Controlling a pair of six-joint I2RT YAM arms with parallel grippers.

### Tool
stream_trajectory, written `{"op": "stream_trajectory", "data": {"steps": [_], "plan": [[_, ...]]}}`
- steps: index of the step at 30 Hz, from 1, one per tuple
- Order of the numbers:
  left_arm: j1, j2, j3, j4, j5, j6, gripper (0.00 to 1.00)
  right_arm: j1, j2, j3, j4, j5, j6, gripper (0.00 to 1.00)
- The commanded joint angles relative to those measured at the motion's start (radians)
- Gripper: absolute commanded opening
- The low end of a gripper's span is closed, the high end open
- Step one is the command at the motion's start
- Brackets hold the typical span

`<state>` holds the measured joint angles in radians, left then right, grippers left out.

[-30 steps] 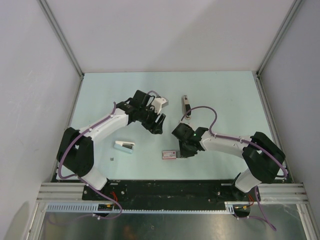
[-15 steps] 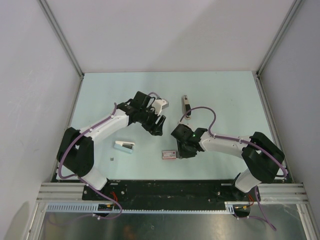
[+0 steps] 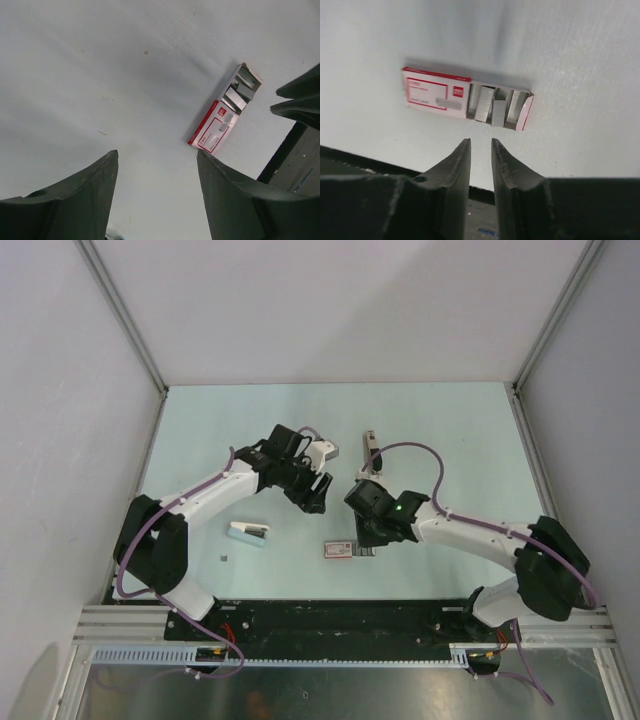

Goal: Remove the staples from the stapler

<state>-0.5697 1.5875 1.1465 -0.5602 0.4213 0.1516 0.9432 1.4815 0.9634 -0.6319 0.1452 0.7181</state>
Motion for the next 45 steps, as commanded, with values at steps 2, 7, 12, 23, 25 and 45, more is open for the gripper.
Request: {"op": "stream_trajectory", "data": {"steps": [2, 7, 12, 23, 25, 45], "plan": [[-0.010, -0.024, 0.001, 0.016, 0.009, 0.069, 0.69, -0.012, -0.092, 0.053, -0.071, 0.075, 0.015, 0.22], [-0.013, -0.016, 0.004, 0.016, 0.009, 0.066, 0.69, -0.020, -0.082, 0.031, -0.052, 0.073, 0.003, 0.10], [-0.019, -0.015, 0.004, 0.015, -0.003, 0.069, 0.69, -0.022, -0.037, 0.006, 0.014, 0.017, -0.001, 0.03], [-0.021, -0.008, 0.006, 0.015, -0.006, 0.073, 0.69, -0.008, 0.039, -0.042, 0.076, -0.027, 0.011, 0.00], [-0.021, -0.009, 0.006, 0.015, -0.006, 0.073, 0.69, -0.010, 0.041, -0.050, 0.084, -0.031, 0.014, 0.00], [-0.021, -0.017, 0.001, 0.014, -0.012, 0.077, 0.69, -0.009, 0.077, -0.076, 0.118, -0.044, 0.020, 0.00]]}}
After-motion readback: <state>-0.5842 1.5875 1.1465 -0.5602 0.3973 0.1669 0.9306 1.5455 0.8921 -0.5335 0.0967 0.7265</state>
